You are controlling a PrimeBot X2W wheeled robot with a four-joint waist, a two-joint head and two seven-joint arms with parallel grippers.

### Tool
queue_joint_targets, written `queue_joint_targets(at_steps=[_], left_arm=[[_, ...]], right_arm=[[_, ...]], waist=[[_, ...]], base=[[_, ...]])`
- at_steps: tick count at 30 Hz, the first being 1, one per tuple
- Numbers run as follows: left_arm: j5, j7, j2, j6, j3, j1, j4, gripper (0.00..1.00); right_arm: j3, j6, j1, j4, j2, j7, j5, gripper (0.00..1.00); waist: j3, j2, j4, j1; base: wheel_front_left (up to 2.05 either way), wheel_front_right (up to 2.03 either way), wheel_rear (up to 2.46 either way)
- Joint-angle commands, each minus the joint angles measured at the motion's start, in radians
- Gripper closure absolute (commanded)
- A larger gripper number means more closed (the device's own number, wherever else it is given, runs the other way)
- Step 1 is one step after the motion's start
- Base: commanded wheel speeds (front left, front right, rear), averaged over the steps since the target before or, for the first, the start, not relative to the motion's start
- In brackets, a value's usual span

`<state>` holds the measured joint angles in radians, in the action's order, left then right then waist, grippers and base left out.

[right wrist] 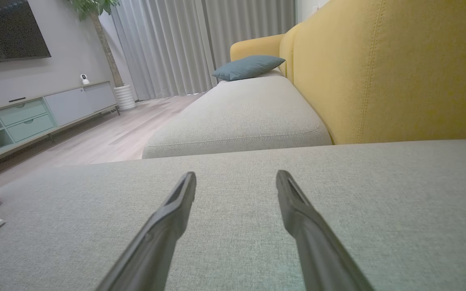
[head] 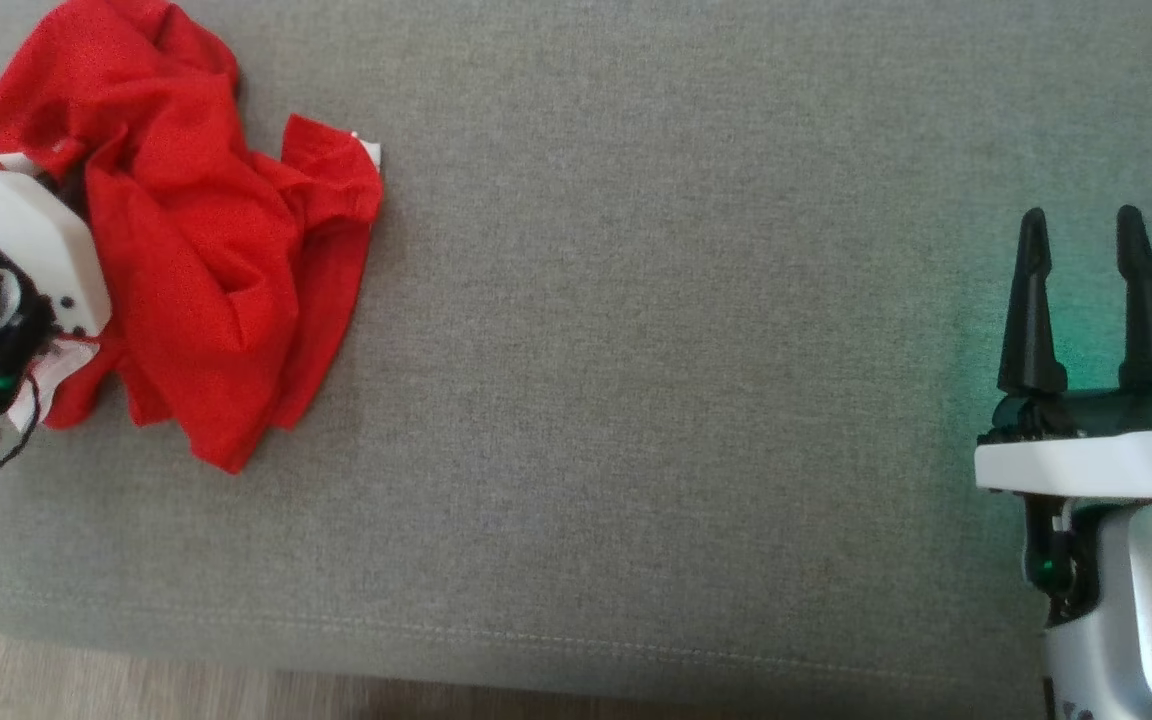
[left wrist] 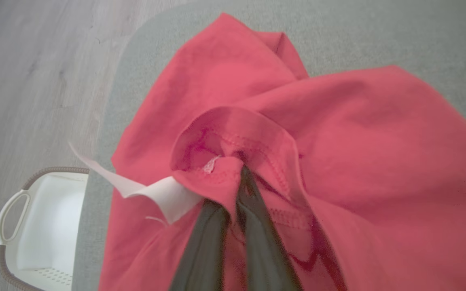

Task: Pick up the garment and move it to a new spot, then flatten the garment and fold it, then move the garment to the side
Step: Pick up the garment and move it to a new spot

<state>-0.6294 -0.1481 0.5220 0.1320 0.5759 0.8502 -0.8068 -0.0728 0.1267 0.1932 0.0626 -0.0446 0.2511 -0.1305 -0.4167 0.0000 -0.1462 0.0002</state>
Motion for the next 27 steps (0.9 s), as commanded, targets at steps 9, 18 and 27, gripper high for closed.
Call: queue_joint_targets(at_steps=[9,18,27], left_arm=[[0.026,0.272,0.106,-0.039,-0.059,0.092,0.016,1.0],[0.042,0.389,0.096,-0.129,-0.104,0.079,0.213,1.0],[0.055,0.398,0.078,-0.218,-0.129,0.003,0.52,1.0]], right_arm=[[0.082,0.004,-0.012,0.024,-0.006,0.01,-0.042,0.0],[0.113,0.004,-0.052,0.059,-0.006,0.011,-0.082,0.0],[0.13,0.004,-0.074,0.066,-0.006,0.011,-0.106,0.0]], waist=[[0.123,0.0,0.022,-0.0002],[0.242,0.0,0.036,-0.0002],[0.297,0.0,0.075,-0.0002]], base=[[0.0,0.0,0.0],[0.0,0.0,0.0],[0.0,0.0,0.0]])
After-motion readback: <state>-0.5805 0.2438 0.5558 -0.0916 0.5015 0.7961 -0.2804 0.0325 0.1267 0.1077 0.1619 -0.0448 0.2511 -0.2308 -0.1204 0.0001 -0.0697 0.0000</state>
